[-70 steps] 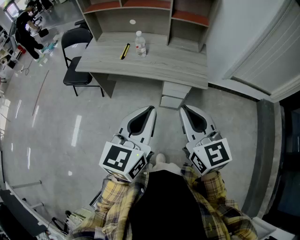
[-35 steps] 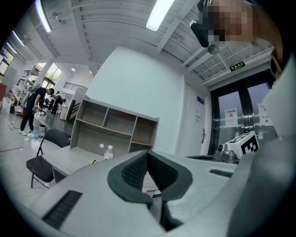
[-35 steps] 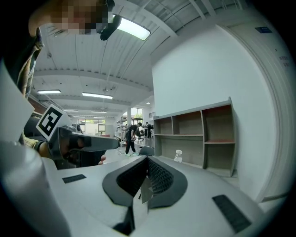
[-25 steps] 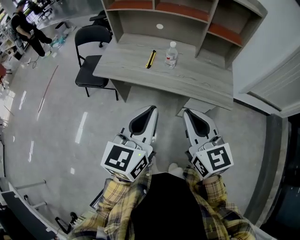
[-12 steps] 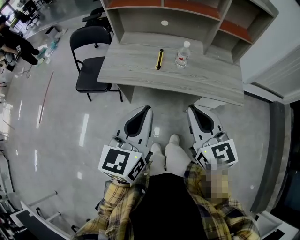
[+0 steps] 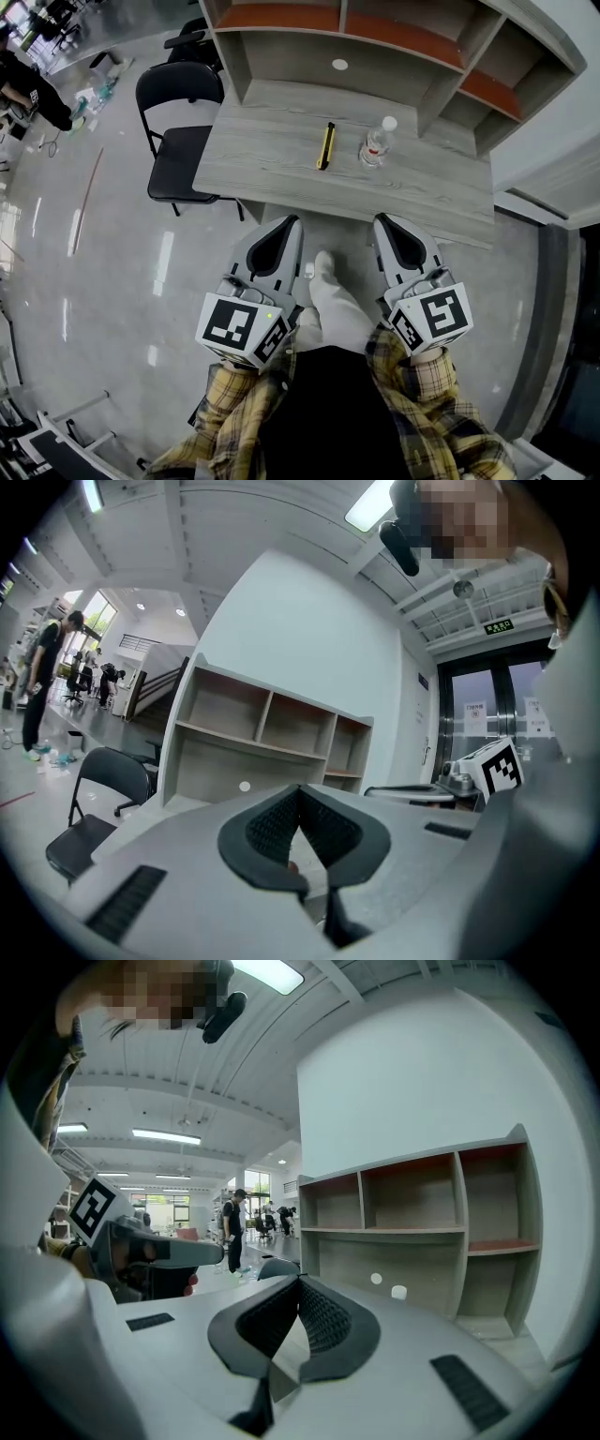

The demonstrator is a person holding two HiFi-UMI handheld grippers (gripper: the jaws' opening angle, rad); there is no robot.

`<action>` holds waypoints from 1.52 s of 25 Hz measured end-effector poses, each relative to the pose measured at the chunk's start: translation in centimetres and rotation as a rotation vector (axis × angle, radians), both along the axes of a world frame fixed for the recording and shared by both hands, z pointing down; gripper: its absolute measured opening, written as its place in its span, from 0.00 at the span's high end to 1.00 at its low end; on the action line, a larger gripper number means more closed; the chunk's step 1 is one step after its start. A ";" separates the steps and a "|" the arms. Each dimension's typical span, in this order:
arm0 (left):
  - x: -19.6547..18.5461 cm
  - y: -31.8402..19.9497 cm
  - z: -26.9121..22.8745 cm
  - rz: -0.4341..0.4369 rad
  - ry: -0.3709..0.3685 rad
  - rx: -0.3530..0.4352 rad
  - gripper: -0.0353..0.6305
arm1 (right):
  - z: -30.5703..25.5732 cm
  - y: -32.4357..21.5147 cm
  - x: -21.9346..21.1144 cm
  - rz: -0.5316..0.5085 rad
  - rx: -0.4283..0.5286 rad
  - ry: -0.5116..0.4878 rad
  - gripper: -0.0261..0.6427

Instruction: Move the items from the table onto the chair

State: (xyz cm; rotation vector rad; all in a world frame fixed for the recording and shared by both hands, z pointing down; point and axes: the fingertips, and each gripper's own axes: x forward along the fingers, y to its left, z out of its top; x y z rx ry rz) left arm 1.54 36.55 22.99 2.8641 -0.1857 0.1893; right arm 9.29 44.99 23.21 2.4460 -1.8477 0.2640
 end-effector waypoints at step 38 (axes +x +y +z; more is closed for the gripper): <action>19.0 -22.5 0.5 0.332 -0.045 -0.002 0.94 | 3.1 -21.0 15.9 0.340 -0.101 -0.028 0.93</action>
